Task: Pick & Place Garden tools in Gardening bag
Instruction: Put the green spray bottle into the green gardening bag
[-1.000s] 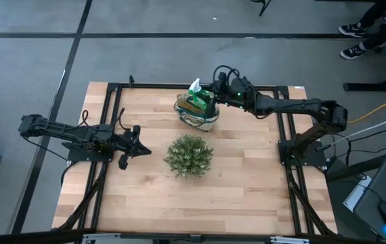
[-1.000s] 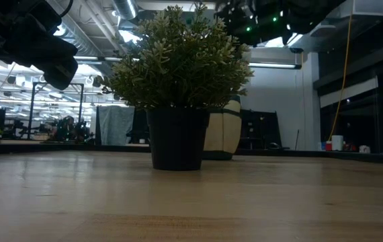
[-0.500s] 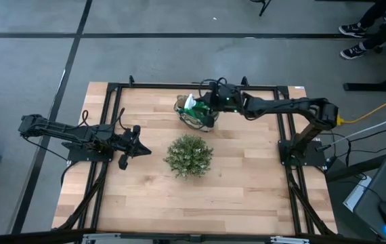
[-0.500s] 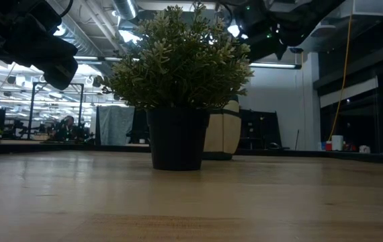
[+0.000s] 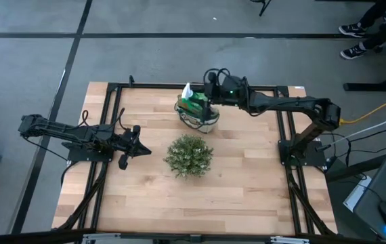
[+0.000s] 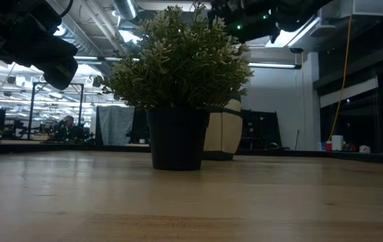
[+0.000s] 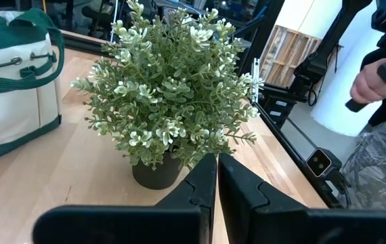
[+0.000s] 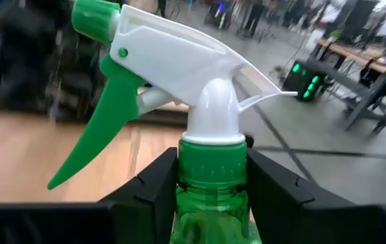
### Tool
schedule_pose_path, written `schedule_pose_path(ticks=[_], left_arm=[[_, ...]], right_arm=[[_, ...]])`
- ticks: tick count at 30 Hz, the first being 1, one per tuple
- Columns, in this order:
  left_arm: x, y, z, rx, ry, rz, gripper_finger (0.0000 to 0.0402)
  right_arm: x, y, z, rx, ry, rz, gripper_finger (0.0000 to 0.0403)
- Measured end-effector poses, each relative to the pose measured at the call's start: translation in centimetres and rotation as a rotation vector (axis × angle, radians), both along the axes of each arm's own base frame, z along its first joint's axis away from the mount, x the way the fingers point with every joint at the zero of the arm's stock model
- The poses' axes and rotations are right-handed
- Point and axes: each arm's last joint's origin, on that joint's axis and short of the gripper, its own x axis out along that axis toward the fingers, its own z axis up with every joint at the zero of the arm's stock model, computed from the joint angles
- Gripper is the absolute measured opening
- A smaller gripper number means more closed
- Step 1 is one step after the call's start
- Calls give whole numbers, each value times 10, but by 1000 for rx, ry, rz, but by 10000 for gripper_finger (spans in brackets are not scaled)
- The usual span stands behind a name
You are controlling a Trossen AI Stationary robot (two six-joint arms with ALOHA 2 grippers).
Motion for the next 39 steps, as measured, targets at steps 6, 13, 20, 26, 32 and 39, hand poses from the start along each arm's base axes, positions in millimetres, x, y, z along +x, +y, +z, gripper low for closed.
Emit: schedule_pose_path(ticks=[6,13,20,26,32,39], left_arm=[[0,0,0,0,0,0,12],[0,0,0,0,0,0,12],[0,0,0,0,0,0,10],[0,0,0,0,0,0,13],[0,0,0,0,0,0,10],[0,0,0,0,0,0,12]], right_arm=[[7,-2,-21,-20,88,23,153],[20,3,-45,29,135,102,153],[21,1,-51,157,145,49,153],[11,-8,-69,184,331,-65,153],[3,-9,-79,293,435,-112,153],[3,-9,-79,326,428,-149,175]])
